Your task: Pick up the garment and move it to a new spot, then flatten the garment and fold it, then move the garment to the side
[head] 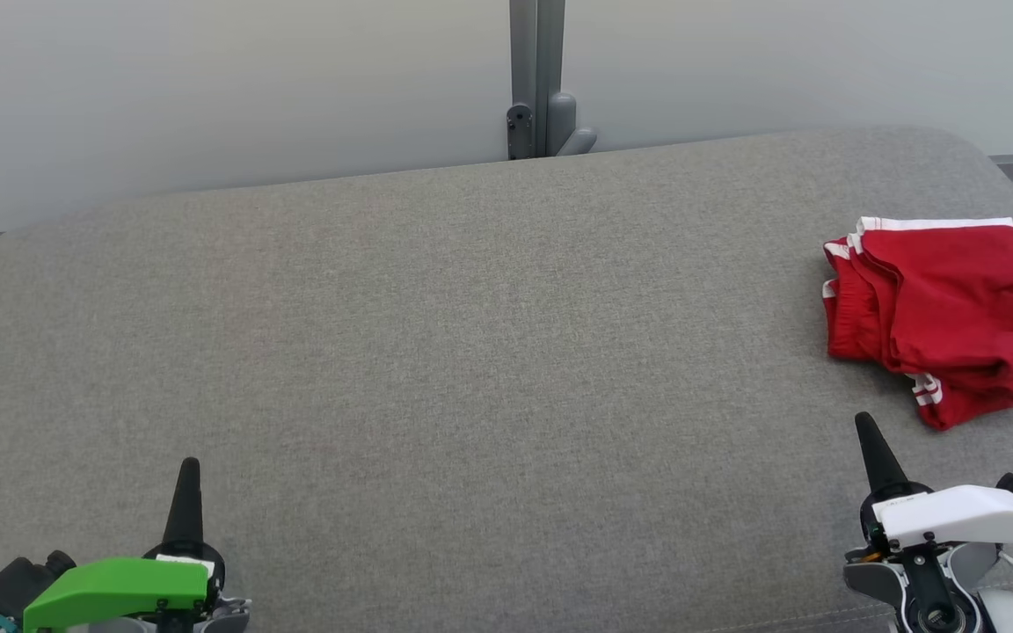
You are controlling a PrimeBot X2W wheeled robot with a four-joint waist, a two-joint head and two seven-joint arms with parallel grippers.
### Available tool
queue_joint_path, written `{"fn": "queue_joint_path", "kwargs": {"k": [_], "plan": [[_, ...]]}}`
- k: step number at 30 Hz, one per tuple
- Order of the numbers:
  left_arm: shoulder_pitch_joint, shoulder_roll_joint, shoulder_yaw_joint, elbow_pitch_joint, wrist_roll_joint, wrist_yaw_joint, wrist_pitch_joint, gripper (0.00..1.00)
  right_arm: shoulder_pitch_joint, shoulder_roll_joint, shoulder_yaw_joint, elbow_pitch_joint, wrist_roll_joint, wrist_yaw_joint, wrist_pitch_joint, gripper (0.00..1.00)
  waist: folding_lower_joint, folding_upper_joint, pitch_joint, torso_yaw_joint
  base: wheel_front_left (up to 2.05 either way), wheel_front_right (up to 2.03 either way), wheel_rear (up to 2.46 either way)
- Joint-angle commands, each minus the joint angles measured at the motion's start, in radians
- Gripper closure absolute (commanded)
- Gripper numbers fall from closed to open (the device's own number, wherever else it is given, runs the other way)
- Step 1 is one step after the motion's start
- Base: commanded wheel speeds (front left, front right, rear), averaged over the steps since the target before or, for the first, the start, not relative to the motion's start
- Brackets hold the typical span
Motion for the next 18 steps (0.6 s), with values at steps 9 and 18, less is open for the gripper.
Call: {"fn": "queue_joint_path", "kwargs": {"k": [9,18], "plan": [[-0.039,0.009,0.01,-0.014,-0.095,-0.009,0.027,1.0,-0.023,-0.008,-0.003,-0.021,0.117,0.0,0.027,1.0,0.0,0.007,0.001,0.001,0.0,0.0,0.0],[-0.05,0.009,0.015,-0.017,-0.16,-0.01,0.044,1.0,-0.025,-0.009,-0.003,-0.029,0.195,0.0,0.044,1.0,0.0,0.0077,0.002,0.002,0.0,0.0,0.0]]}}
